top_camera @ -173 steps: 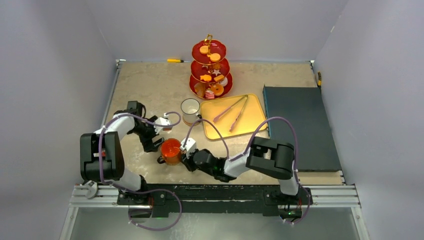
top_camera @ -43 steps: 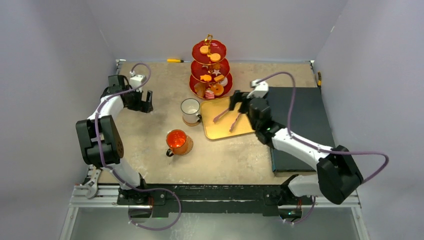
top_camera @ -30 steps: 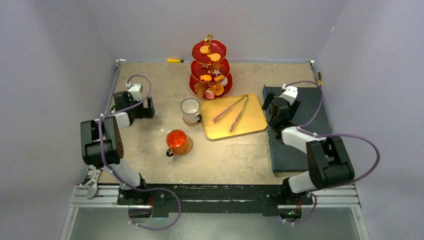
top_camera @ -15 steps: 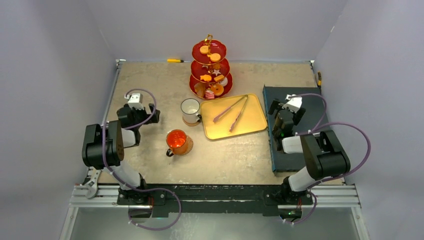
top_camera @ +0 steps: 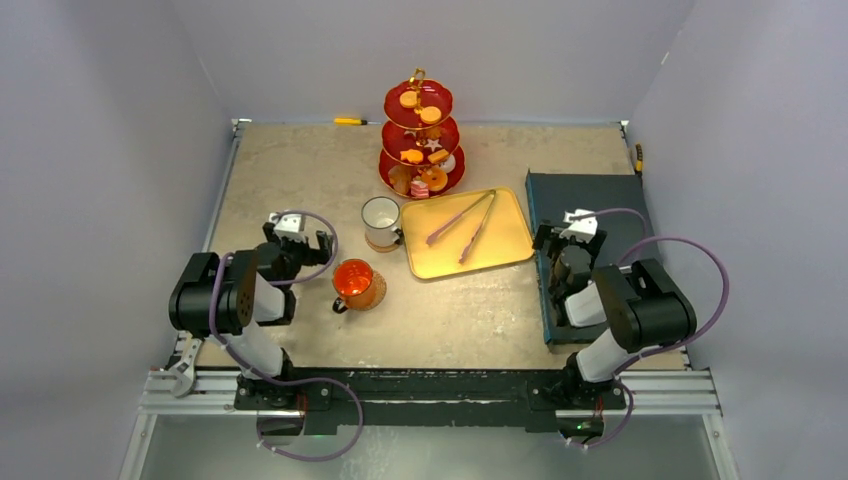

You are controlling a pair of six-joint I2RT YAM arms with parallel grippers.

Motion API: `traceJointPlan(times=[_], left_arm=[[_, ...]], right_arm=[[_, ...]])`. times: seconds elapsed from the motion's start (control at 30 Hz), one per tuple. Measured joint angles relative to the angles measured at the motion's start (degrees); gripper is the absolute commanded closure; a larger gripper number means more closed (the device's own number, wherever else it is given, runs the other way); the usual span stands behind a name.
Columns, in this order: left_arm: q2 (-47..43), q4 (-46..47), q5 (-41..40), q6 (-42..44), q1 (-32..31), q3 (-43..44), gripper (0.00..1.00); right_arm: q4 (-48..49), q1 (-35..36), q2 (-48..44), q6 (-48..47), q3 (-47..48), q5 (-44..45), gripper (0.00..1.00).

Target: Serve the afternoon tea

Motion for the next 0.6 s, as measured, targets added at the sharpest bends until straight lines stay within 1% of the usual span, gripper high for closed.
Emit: traceJointPlan(times=[0.07, 0.13, 0.23, 0.6], left_arm=[[0.1, 0.0, -1.4, 0.3, -0.2, 0.8, 0.01], [0.1, -0.5, -3.0, 0.8, -0.5, 2.1, 0.03], [0.1, -0.3, -4.6, 1.0, -1.5, 3.0, 0.01], [0.1, -0.4, -6.0, 1.1, -1.8, 2.9, 0.01]], right_arm=[[-0.7, -0.9, 0.3, 0.5, 1.2, -2.2, 0.02], [-1.9, -2.9, 0.1, 1.4, 3.3, -4.4, 0.02], [-1.5, -5.0, -0.1, 2.1, 4.7, -6.0, 0.02], [-0.3, -5.2, -0.2, 2.2, 4.5, -7.0, 0.02]])
